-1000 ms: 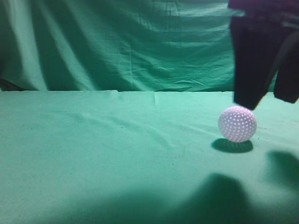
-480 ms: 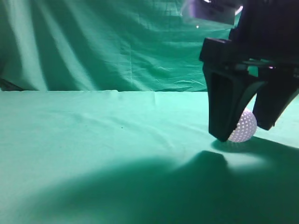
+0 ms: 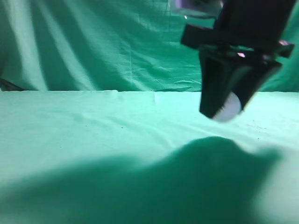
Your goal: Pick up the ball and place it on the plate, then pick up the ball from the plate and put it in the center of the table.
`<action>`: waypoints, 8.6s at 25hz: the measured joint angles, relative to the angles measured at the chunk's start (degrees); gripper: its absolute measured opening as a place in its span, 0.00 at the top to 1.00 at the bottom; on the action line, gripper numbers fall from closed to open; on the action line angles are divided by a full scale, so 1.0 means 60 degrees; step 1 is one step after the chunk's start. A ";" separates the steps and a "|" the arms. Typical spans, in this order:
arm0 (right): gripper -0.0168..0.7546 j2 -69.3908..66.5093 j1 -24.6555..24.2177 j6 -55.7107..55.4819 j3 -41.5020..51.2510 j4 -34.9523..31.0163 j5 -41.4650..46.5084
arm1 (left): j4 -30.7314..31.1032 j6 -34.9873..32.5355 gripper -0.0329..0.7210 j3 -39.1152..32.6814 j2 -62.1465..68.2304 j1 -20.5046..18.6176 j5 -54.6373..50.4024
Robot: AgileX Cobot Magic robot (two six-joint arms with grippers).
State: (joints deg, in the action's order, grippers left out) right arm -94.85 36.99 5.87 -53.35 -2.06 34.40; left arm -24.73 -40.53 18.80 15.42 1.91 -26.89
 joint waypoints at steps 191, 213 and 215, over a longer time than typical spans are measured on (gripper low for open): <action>0.92 1.5889 -0.4932 -0.0138 0.9164 -0.0368 -0.2007 | -0.1772 -0.0100 0.89 -0.3344 -0.2671 0.0000 0.1698; 0.92 1.5903 -0.4932 -0.0138 0.9164 -0.0372 -0.2059 | 0.3808 0.5657 0.89 -0.3344 -0.2671 0.0000 0.1215; 0.92 1.5903 -0.4932 -0.0138 0.9164 -0.0372 -0.2059 | 0.3808 0.5675 0.89 -0.3344 -0.2671 0.0000 0.1215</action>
State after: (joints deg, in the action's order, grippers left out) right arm 0.57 7.40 5.04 1.64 -4.29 22.05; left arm -1.88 -6.47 -1.27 -0.60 1.91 -19.60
